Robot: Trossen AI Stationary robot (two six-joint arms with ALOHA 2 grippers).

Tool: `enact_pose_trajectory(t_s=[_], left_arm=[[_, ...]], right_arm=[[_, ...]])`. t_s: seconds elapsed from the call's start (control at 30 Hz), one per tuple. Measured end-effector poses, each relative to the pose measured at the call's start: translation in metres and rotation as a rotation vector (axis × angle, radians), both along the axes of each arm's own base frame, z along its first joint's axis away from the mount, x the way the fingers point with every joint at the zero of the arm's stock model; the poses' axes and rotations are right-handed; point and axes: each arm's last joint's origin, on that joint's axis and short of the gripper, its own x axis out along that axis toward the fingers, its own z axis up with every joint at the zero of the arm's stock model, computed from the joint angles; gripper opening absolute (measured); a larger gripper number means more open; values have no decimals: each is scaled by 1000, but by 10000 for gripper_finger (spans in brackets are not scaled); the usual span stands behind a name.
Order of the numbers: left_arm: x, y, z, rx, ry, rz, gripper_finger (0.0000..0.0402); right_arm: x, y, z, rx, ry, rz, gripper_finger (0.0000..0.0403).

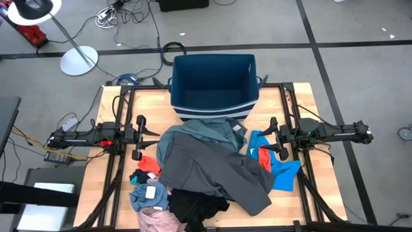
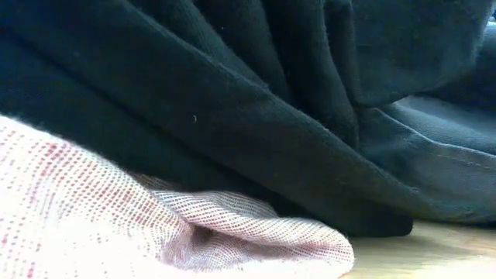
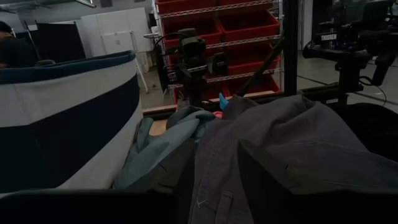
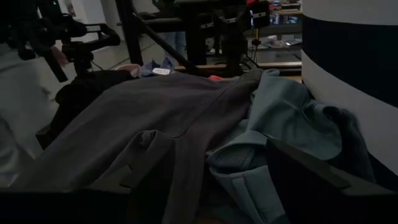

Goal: Sort clothes

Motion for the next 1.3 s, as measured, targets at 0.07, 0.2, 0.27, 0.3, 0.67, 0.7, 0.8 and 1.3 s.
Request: enact_pose_trajectory(t_s=[0.07,0.2,0.27,0.3,0.67,0.7,0.8,1.3], left_arm=[[0,0,0,0,1,0,127],[0,0,1,-60,-12,-7,127],[0,0,4,-186,-28,-27,127],[0,0,5,-242,-37,-34,127],[-2,2,16,-402,-162,-2,127],[-3,2,17,-403,-173,7,127],[-3,2,18,-360,-179,28,127],[2,6,105,-428,175,219,127]], right_arm=[[0,0,0,0,0,0,254],[0,0,0,0,0,0,254],[0,0,0,0,0,0,254],[0,0,0,0,0,0,254],[0,0,0,0,0,0,254],[0,0,0,0,0,0,254],[0,0,0,0,0,0,254],[0,0,0,0,0,0,254]])
